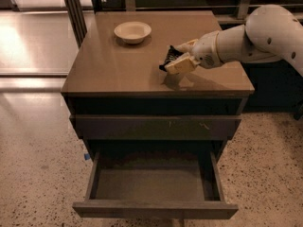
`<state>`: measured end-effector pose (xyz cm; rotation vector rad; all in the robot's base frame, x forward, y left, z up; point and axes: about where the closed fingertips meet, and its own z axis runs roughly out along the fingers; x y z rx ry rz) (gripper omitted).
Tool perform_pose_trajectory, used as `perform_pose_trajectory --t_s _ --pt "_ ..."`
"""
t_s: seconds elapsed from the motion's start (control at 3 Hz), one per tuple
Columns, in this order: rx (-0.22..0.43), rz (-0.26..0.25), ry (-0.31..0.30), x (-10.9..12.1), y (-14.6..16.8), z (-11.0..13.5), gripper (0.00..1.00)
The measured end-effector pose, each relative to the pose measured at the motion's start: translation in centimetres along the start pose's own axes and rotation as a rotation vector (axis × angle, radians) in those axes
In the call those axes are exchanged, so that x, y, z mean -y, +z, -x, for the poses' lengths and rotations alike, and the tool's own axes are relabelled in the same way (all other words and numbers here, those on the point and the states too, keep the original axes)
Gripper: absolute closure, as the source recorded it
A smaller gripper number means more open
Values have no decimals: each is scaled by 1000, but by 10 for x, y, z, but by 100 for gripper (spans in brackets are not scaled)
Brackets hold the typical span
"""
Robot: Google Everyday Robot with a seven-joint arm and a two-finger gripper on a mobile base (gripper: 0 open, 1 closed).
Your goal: Pick rxbar chocolate from middle drawer and place on counter
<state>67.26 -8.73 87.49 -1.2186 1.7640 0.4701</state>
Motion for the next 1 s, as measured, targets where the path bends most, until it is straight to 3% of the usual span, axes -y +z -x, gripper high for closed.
perform_pose_trajectory --t_s 0.33,0.67,1.0 --pt "0 0 0 0 0 0 13" --pt "0 0 0 0 0 0 0" --pt "0 0 0 0 0 0 0"
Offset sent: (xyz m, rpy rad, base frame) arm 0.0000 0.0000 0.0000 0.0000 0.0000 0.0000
